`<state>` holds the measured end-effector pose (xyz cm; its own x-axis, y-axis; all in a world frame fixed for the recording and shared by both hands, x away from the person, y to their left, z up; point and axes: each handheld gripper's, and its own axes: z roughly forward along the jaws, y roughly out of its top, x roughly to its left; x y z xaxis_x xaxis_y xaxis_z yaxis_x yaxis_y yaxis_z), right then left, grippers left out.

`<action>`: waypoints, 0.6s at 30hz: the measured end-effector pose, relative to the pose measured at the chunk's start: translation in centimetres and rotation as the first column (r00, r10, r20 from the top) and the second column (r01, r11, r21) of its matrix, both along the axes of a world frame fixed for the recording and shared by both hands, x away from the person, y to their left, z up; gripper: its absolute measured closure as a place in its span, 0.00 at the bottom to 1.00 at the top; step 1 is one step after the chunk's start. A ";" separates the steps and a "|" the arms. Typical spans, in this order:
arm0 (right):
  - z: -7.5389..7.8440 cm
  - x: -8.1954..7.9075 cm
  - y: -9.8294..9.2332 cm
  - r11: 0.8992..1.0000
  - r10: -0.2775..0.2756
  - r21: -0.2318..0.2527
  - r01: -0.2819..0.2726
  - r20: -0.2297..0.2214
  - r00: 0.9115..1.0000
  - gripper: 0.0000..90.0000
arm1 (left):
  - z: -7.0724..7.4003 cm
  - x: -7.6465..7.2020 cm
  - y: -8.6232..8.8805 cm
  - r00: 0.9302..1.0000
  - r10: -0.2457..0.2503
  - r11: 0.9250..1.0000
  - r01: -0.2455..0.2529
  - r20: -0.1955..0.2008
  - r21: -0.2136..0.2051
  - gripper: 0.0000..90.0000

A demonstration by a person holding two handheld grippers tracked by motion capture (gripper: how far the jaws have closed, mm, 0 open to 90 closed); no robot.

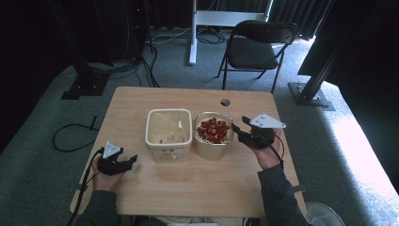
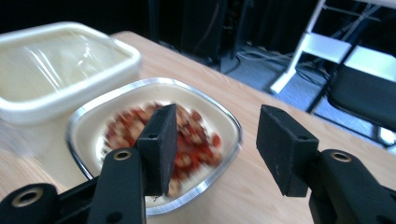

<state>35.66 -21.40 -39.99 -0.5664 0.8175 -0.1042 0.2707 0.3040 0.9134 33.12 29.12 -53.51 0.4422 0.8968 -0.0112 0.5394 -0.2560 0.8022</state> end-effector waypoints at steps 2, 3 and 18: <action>-0.7 0.0 -0.6 1.000 -0.023 -0.002 0.023 -0.015 1.000 0.53 | 0.0 0.0 0.0 1.000 -0.001 1.000 0.001 0.000 0.002 0.32; -0.7 0.0 -0.6 1.000 -0.023 -0.002 0.023 -0.015 1.000 0.53 | 0.0 0.0 0.0 1.000 -0.001 1.000 0.001 0.000 0.002 0.32; -6.8 1.6 -4.8 0.983 -0.181 -0.001 0.183 -0.149 0.972 0.56 | -0.1 0.1 0.0 1.000 -0.006 1.000 0.006 -0.008 0.007 0.32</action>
<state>37.22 -26.16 -46.80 -0.4165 0.9089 -0.0194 0.4528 0.2260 0.8625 33.19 29.07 -53.57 0.4478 0.8941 -0.0086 0.5443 -0.2650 0.7959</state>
